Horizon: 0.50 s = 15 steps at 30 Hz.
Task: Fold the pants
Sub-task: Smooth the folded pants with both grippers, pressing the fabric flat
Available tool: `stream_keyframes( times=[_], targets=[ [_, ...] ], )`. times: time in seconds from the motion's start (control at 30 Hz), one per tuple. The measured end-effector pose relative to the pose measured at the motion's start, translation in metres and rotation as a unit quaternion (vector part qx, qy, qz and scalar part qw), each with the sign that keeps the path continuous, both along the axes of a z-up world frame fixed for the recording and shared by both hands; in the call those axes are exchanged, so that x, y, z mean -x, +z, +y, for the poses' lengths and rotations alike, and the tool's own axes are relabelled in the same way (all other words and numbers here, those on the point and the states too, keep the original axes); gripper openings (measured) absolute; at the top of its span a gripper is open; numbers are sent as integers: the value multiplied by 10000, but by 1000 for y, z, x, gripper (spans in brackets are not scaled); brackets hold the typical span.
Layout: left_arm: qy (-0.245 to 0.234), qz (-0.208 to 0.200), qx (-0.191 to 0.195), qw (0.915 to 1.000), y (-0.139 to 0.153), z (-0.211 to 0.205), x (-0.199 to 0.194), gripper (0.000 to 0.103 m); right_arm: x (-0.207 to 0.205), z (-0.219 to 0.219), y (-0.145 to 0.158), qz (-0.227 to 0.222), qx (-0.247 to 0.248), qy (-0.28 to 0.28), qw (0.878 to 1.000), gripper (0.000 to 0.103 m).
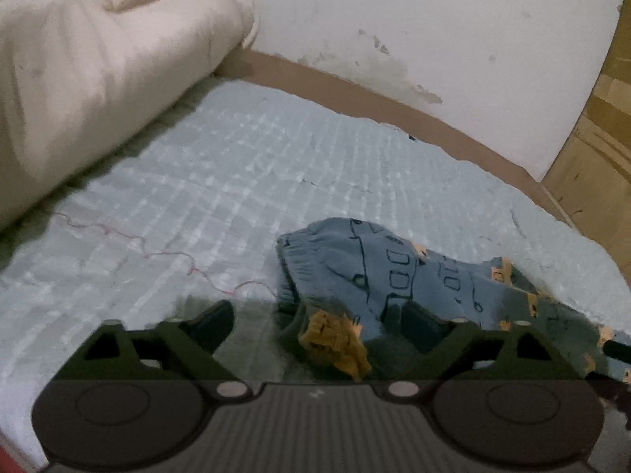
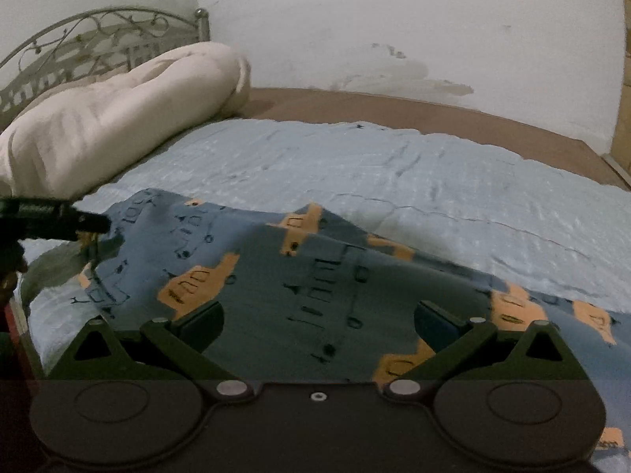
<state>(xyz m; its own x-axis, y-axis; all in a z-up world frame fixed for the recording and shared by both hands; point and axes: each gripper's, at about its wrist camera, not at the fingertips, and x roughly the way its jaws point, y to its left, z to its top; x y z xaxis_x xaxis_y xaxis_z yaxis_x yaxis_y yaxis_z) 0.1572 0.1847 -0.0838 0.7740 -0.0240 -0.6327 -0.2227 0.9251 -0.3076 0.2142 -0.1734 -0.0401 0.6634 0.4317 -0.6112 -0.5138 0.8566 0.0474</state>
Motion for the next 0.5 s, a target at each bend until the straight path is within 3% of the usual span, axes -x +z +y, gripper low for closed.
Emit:
stream_keyframes(
  times=[0.1, 0.13, 0.2, 0.3, 0.5],
  targets=[
    [-50, 165, 231, 9996, -9, 3, -10, 55, 0, 6, -1, 31, 15, 33, 10000, 102],
    [-9, 210, 249, 9995, -10, 3, -12, 52, 1, 6, -1, 35, 26, 41, 10000, 102],
    [93, 275, 198, 9994, -12, 3, -15, 26, 2, 6, -1, 38, 45, 59, 10000, 102],
    [239, 239, 93, 9994, -4, 0, -12, 19, 4, 3, -2, 50, 61, 44, 10000, 102],
    [258, -111, -384, 9989, 36, -14, 4, 15, 5, -5, -3, 55, 18, -52, 10000, 102]
  ],
)
